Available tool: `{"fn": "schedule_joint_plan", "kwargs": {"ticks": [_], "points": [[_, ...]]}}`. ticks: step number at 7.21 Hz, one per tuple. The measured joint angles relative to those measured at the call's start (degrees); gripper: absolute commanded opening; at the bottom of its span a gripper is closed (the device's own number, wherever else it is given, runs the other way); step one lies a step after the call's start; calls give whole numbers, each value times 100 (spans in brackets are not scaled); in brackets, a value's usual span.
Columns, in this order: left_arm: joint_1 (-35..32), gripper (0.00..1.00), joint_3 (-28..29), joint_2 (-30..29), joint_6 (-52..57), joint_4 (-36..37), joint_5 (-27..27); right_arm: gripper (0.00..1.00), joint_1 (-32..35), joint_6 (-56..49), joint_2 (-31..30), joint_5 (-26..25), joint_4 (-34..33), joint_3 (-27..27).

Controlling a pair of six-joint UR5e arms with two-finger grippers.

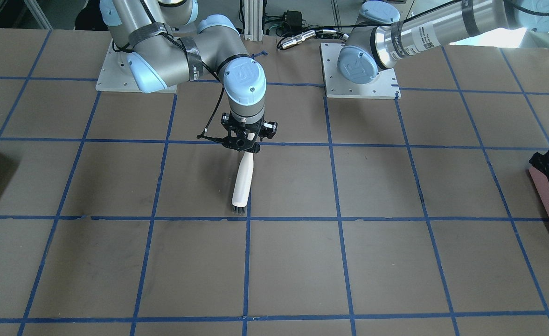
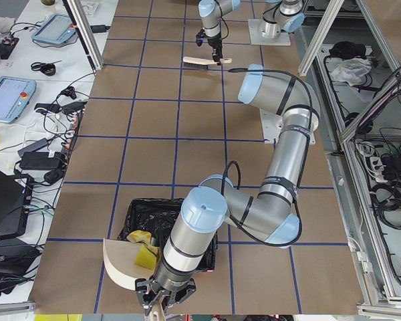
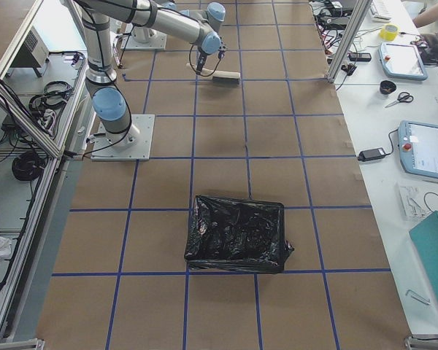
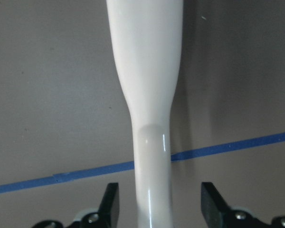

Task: Sweep and dump trash in nearest bin
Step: 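Tip the dustpan over the black bin with the left gripper while right lowers brush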

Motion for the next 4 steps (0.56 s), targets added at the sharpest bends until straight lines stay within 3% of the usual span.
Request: {"fn": "schedule_joint_plan", "kwargs": {"ticks": [2, 4], "points": [[-294, 0, -870, 388, 62, 990, 724, 76, -17, -44, -81, -163, -87, -251], [-514, 0, -1963, 766, 346, 2435, 1147, 75, -25, -85, -280, -240, 489, -1099]]}}
